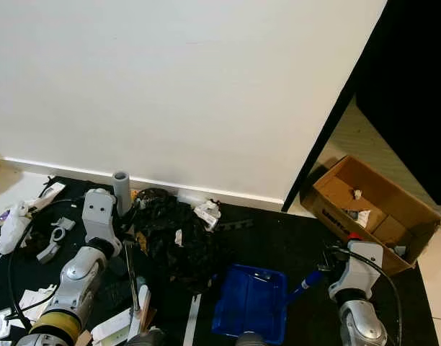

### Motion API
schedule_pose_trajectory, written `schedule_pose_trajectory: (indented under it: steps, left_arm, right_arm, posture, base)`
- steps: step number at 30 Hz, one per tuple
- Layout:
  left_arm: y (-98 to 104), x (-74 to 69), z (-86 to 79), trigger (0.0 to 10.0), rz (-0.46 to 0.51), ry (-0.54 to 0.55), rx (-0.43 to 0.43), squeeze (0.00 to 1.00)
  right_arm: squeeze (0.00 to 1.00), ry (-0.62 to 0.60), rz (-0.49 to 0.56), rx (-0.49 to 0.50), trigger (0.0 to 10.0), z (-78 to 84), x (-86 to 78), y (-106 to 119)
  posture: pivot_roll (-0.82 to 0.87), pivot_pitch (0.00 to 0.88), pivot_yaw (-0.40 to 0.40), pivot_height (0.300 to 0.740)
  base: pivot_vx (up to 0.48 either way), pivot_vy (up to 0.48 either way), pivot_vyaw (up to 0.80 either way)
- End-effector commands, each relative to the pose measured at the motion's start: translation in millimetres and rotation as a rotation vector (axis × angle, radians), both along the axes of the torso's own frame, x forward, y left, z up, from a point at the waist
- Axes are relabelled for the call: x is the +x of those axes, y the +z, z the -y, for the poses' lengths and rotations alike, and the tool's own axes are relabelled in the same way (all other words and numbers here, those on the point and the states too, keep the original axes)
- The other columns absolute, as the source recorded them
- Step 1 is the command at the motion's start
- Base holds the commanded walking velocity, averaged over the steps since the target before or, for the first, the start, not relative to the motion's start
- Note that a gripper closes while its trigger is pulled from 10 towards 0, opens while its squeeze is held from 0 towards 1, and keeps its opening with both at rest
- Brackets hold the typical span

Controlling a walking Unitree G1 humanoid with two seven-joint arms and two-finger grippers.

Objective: Sweep floor

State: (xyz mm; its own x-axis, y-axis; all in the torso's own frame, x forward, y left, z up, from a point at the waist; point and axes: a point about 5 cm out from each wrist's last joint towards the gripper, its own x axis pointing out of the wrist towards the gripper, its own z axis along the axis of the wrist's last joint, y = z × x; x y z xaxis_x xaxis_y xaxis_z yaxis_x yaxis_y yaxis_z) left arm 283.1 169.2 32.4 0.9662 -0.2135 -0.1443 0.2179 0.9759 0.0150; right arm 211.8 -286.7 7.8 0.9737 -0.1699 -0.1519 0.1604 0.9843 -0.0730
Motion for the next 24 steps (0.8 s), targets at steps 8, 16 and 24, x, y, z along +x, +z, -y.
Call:
schedule_pose_trajectory:
  steps: [8,16,24]
  left_arm:
    - [-23,-13.1,4.1,10.0,-0.133,0.007,-0.038,0.0]
    - [-13,-5.0,11.0,10.0,-0.086,-0.041,-0.011,0.0]
    - [5,3.1,18.0,10.0,-0.004,-0.139,0.046,0.0]
  right_arm:
    - [0.0,-0.092,0.092,0.116,10.0,-4.7,22.2,13]
    - [0.0,-0.063,0.178,0.182,10.0,-15.6,54.8,35]
    - [0.0,-0.031,0.162,0.159,10.0,-16.6,58.6,37]
  posture:
    - [-0.01,0.126,0.002,0.74]
    - [0.0,0.119,-0.005,0.74]
    - [0.0,0.117,-0.01,0.74]
  base:
    - [0.0,0.0,0.0]
    - [0.0,0.0,0.0]
    - [0.0,0.0,0.0]
